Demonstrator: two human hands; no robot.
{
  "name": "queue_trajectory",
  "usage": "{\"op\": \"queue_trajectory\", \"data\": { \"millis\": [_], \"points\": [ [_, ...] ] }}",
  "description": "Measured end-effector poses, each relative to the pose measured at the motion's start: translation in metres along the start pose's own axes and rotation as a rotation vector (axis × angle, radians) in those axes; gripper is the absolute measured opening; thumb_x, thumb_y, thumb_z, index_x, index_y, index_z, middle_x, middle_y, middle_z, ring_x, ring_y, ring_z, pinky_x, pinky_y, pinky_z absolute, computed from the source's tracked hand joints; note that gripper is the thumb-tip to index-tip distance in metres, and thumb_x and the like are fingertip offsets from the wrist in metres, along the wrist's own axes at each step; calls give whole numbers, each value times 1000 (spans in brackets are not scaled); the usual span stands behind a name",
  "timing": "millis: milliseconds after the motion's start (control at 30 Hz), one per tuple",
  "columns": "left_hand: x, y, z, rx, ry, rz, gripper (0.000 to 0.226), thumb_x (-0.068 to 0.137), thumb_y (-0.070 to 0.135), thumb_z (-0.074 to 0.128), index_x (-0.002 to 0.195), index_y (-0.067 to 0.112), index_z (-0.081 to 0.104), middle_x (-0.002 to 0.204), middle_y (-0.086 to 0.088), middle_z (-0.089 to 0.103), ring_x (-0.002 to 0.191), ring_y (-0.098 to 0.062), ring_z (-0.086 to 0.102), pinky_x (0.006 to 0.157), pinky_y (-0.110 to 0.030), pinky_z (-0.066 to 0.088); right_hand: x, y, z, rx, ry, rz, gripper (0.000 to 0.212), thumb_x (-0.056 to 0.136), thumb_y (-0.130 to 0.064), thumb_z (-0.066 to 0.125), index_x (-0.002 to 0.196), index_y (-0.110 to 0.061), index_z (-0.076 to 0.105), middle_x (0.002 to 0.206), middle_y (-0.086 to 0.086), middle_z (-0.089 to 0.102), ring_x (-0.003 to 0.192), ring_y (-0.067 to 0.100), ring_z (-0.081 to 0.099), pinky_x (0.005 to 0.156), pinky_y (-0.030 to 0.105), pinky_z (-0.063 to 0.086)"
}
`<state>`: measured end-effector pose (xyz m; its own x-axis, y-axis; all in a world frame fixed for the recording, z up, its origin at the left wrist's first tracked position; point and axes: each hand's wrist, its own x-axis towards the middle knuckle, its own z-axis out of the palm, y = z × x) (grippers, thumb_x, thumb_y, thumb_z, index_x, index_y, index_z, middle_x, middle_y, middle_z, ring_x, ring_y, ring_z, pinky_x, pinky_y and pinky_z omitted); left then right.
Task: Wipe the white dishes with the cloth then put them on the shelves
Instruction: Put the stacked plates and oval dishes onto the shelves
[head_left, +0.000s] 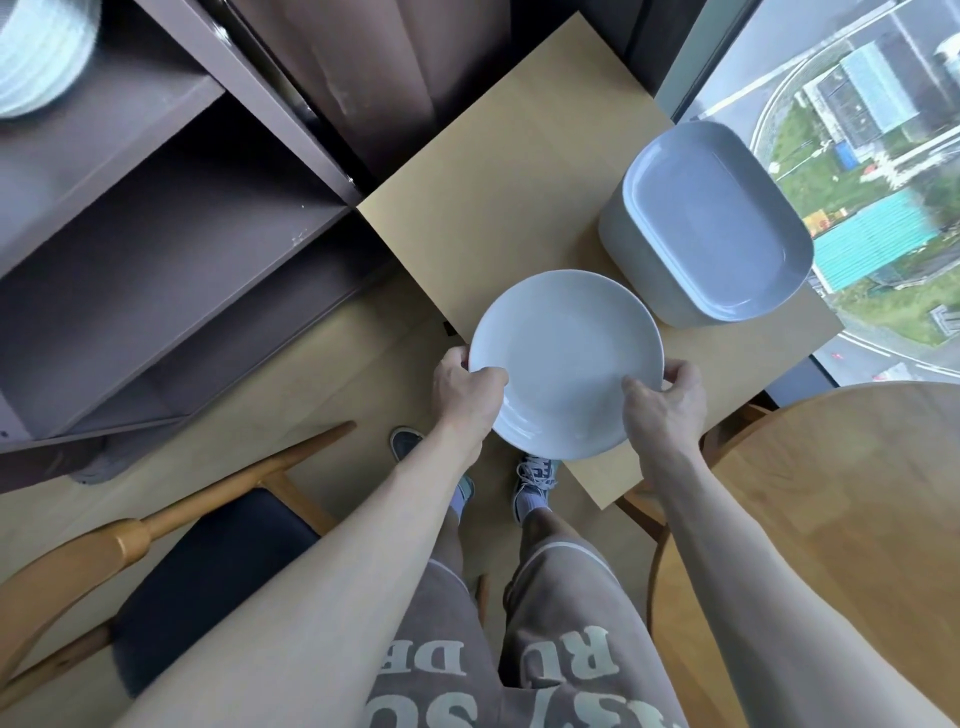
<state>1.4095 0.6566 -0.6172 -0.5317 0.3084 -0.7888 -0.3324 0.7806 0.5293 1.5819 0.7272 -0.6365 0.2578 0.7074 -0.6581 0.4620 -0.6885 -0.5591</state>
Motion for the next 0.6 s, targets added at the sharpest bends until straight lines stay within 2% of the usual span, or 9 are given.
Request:
{"op": "queue_trajectory", "data": {
  "millis": [200, 300, 400, 467, 533, 600],
  "points": [
    [2, 6, 1, 13, 12, 23, 29, 79, 1, 55, 103, 14, 64, 103, 2, 65, 85, -14, 62, 59, -26, 47, 0, 0, -1, 12, -19, 30, 28, 88, -7, 54, 109, -27, 56, 96, -13, 59, 90, 7, 58, 65, 28, 47],
    [2, 7, 1, 27, 23, 21, 29, 79, 1, 55, 103, 14, 65, 105, 0, 66, 85, -16, 62, 59, -26, 46, -1, 0, -1, 1, -33, 45, 36, 84, -6, 53, 115, -22, 61, 98, -10, 62, 89, 9, 59, 65, 29, 46],
    [0, 5, 3, 34, 30, 23, 29, 78, 2, 55, 100, 19, 63, 105, 1, 65, 89, -17, 65, 63, -27, 50, -3, 0, 0, 12, -41, 54, 44, 81, -7, 51, 122, -18, 62, 102, -5, 65, 87, 9, 59, 62, 27, 45],
    [-2, 4, 3, 50, 36, 29, 33, 78, 1, 54, 105, 19, 63, 108, 0, 65, 93, -19, 66, 68, -29, 54, -5, -3, 0, 11, -50, 42, 44, 82, -8, 52, 123, -17, 62, 102, -5, 64, 87, 10, 58, 60, 26, 43],
    [-5, 3, 2, 52, 46, 36, 36, 78, 0, 52, 108, 17, 62, 110, -1, 66, 93, -19, 67, 71, -32, 56, -8, -7, -1, 2, -52, 22, 43, 83, -9, 52, 124, -17, 61, 103, -5, 63, 91, 13, 60, 62, 26, 44],
    [-8, 1, -1, 58, 53, 39, 37, 78, -2, 49, 107, 17, 62, 107, -1, 67, 91, -20, 66, 74, -35, 60, -12, -12, -2, -5, -51, 0, 40, 84, -9, 51, 121, -19, 59, 108, -4, 63, 101, 20, 61, 75, 33, 52]
  ]
}}
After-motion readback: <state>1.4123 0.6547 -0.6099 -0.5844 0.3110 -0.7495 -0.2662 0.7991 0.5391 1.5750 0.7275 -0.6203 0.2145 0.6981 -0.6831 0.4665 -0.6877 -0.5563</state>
